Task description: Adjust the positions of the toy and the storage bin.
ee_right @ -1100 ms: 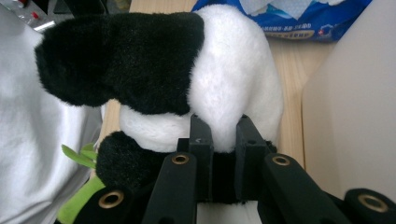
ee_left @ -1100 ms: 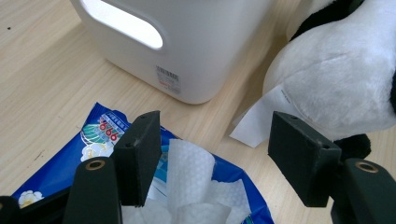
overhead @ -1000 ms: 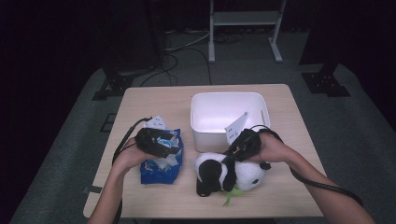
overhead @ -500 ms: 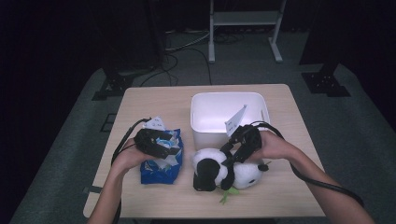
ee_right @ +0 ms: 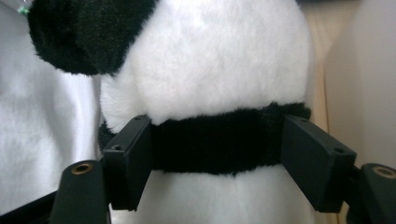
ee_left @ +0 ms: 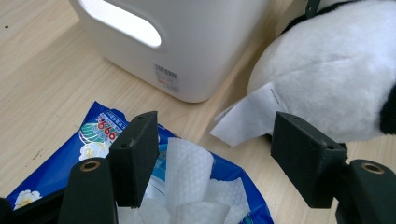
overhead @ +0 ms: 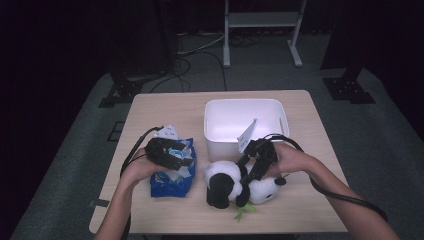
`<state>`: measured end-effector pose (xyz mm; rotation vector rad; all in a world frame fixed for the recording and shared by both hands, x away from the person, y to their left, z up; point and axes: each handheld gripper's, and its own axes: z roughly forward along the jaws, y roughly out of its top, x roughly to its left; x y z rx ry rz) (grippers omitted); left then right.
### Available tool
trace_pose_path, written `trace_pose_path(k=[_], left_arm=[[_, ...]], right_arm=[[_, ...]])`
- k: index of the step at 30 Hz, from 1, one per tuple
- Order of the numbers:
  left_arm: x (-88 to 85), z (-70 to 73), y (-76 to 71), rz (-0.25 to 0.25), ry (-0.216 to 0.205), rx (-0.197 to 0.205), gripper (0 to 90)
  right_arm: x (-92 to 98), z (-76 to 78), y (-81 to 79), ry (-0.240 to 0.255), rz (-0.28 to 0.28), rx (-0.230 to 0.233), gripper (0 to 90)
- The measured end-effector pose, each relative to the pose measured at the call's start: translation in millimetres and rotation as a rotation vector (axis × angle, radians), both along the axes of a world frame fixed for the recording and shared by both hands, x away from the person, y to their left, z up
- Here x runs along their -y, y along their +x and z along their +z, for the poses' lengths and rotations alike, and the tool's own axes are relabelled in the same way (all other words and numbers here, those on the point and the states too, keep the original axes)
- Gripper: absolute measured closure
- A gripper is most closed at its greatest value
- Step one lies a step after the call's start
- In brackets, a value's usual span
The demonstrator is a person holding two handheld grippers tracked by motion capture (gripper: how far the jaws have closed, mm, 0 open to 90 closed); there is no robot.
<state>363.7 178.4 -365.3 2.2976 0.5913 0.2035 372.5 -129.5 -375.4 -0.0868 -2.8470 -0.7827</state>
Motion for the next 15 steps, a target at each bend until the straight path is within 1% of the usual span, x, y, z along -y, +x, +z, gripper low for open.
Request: trace_pose_path(k=[3,6,7,10,13,15], left_arm=[[-0.9,-0.7,0.2,0.0,0.004,-0.001,31.1],[-1.8,-1.9,0.4,0.001,0.005,-0.002,30.9],[-1.9,-2.2,0.4,0.002,0.004,-0.004,31.0],[-1.8,-2.4,0.4,0.002,0.006,-0.003,30.9],[-1.4,-1.9,0.4,0.003,0.004,-0.001,30.9],[-0.5,-2.1,0.2,0.002,0.003,-0.001,30.9]], right_arm=[[-3.8,-4.1,-1.5,-0.002,0.006,0.012,26.9],[-7.6,-9.3,-3.7,-0.013,0.02,0.004,27.2],[-9.0,-11.3,-4.1,-0.009,0.028,0.008,27.5],[-11.8,-13.4,-4.2,-0.023,0.021,0.008,30.2],[-15.3,-17.6,-6.5,-0.039,0.023,-0.001,34.0],[-16.0,-19.3,-8.4,-0.041,0.025,0.006,36.6]])
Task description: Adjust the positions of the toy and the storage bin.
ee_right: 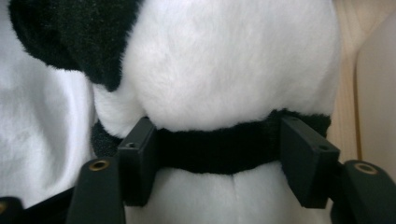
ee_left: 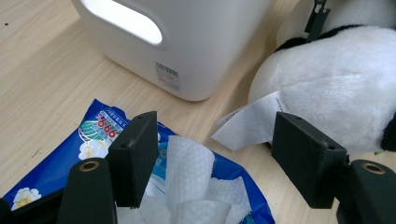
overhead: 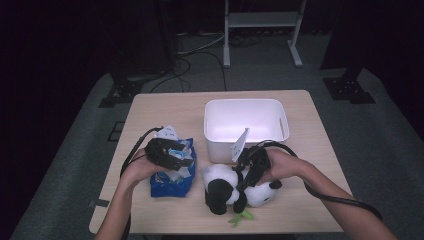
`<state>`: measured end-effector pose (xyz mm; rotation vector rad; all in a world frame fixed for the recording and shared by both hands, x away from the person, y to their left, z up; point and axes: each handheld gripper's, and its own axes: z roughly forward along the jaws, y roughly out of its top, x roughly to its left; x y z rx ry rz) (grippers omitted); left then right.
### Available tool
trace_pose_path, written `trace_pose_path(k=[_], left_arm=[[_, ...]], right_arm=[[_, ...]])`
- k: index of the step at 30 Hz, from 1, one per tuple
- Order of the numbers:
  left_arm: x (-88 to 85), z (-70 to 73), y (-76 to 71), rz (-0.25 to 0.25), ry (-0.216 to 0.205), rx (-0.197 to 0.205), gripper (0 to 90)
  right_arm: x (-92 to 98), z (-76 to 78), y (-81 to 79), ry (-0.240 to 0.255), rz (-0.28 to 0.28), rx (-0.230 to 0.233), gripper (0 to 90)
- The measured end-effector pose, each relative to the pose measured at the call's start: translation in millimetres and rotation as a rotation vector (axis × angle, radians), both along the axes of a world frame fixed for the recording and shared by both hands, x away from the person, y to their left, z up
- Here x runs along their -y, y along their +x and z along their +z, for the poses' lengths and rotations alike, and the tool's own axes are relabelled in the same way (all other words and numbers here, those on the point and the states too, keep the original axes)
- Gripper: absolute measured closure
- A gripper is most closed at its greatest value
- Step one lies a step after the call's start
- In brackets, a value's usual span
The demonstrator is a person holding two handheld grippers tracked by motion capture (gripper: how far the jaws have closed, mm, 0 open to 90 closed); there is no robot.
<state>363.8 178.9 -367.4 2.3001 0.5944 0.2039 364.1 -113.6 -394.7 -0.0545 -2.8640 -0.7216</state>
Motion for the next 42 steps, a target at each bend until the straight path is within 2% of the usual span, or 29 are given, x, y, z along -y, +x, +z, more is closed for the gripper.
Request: trace_pose_path(k=[6,14,19,28,35,42], left_arm=[[3.0,-0.7,1.3,-0.004,0.008,-0.006,30.9],[4.7,-0.6,3.4,-0.006,0.01,-0.011,30.9],[4.8,0.8,3.8,-0.006,0.009,-0.01,30.9],[-1.5,1.3,4.2,0.008,0.011,-0.008,30.7],[-2.0,1.9,3.6,0.012,0.009,-0.008,30.6],[-2.5,1.7,4.0,0.014,0.01,-0.007,30.3]], right_arm=[[1.6,-1.6,-3.4,0.005,-0.025,0.009,46.2],[3.2,2.5,-11.0,0.022,0.01,0.083,57.8],[7.8,14.7,-13.9,0.046,0.026,0.132,64.2],[9.9,25.3,-19.4,0.057,0.042,0.173,70.6],[8.0,31.1,-22.1,0.057,0.054,0.181,72.6],[8.0,34.1,-22.2,0.075,0.043,0.19,73.3]])
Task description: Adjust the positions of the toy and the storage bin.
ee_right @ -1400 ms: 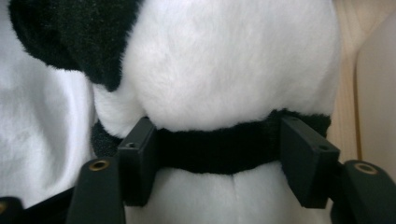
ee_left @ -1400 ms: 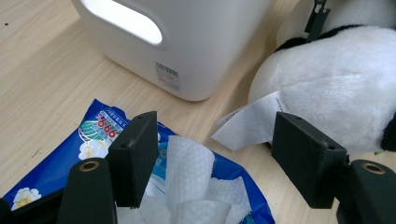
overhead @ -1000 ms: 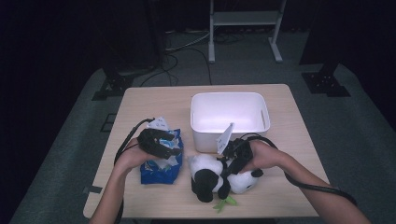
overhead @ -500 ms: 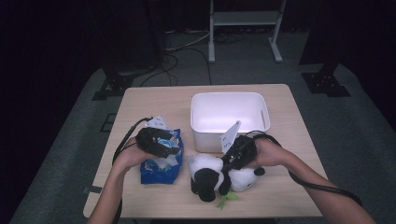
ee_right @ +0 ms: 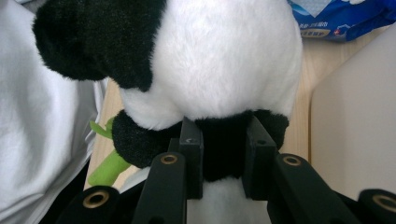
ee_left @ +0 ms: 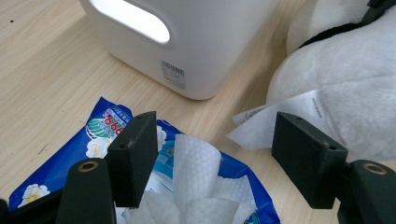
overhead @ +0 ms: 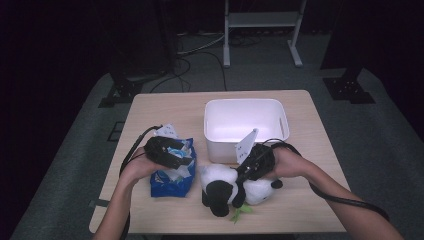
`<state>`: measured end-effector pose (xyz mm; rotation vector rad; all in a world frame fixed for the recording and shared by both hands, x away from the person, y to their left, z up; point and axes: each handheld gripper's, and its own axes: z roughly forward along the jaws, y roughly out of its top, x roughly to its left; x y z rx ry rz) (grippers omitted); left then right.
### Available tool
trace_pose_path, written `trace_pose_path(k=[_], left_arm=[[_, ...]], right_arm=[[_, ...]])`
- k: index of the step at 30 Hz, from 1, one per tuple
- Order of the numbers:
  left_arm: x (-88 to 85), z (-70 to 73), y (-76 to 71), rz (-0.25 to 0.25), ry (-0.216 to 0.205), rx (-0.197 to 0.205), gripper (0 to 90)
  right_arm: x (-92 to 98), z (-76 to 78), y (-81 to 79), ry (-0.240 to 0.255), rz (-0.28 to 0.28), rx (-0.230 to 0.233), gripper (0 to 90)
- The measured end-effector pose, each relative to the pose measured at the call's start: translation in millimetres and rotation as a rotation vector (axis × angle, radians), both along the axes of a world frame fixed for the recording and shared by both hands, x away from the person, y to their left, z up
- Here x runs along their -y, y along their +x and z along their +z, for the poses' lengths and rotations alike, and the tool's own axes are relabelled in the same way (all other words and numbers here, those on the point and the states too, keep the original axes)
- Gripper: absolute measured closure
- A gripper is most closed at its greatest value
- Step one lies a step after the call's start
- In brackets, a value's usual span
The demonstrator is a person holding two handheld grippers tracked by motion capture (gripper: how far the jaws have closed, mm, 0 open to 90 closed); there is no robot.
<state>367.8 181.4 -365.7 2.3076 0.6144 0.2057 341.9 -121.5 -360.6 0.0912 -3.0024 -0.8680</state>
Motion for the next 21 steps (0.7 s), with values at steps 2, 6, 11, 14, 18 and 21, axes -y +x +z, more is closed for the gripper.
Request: trace_pose_path(k=[2,6,11,14,18,21], left_arm=[[-0.1,0.4,-0.4,0.0,-0.002,-0.003,30.3],[-1.0,1.3,-0.9,-0.001,-0.002,0.002,30.3],[-0.6,1.3,-0.4,0.0,-0.001,0.001,30.2],[0.5,1.6,-0.2,-0.002,0.001,0.0,30.0],[1.0,1.0,0.0,-0.003,0.005,-0.004,29.9],[0.3,1.1,-0.1,-0.002,0.007,-0.006,29.9]], right_arm=[[-0.5,0.1,0.0,0.003,0.0,0.007,73.5],[0.8,4.4,-0.8,0.007,-0.008,0.026,73.5],[4.1,12.4,-1.4,0.024,-0.019,0.026,73.5],[4.3,15.1,-2.3,0.021,-0.019,0.038,73.5],[5.4,18.1,-2.6,0.029,-0.022,0.037,73.5],[5.1,19.5,-3.6,0.027,-0.02,0.037,73.5]])
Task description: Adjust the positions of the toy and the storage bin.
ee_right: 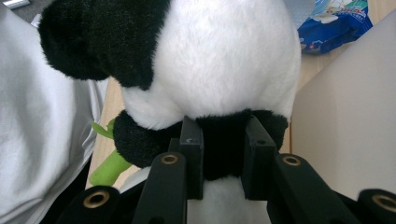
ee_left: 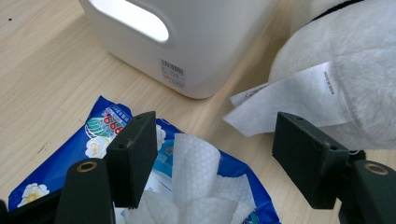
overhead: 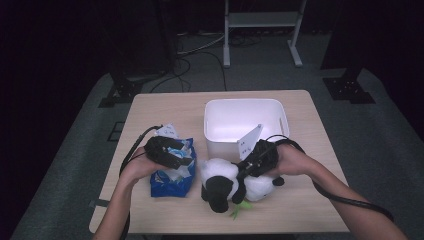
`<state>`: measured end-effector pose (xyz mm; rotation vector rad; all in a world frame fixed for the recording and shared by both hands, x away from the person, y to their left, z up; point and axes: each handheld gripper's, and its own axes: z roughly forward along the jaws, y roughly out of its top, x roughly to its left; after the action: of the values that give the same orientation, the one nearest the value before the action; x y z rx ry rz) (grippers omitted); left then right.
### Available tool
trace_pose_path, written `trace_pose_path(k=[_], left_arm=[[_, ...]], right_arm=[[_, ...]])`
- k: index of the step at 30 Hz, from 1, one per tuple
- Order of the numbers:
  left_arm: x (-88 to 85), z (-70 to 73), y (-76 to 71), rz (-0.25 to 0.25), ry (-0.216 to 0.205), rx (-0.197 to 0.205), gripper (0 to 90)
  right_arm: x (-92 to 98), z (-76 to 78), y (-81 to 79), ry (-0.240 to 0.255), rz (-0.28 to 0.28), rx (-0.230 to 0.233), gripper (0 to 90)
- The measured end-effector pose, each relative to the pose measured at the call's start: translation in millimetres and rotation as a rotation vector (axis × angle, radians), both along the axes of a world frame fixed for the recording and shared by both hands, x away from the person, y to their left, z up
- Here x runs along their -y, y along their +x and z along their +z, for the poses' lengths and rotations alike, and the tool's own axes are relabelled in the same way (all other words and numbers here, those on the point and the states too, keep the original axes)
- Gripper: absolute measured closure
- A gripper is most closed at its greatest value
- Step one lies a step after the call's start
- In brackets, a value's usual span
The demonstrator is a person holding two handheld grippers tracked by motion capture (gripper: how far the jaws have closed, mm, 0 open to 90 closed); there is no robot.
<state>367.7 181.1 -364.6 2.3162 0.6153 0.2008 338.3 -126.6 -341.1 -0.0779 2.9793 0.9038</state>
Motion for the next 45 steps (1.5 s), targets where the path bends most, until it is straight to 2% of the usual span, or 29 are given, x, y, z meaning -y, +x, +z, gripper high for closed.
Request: trace_pose_path(k=[27,45], left_arm=[[-3.0,-4.1,0.6,0.006,0.012,-0.023,28.5],[-6.1,-6.8,0.3,0.015,-0.001,-0.03,28.0]], right_arm=[[2.6,44.3,-10.4,0.015,0.007,0.046,74.4],[6.0,82.7,-16.3,0.029,0.008,0.081,74.8]])
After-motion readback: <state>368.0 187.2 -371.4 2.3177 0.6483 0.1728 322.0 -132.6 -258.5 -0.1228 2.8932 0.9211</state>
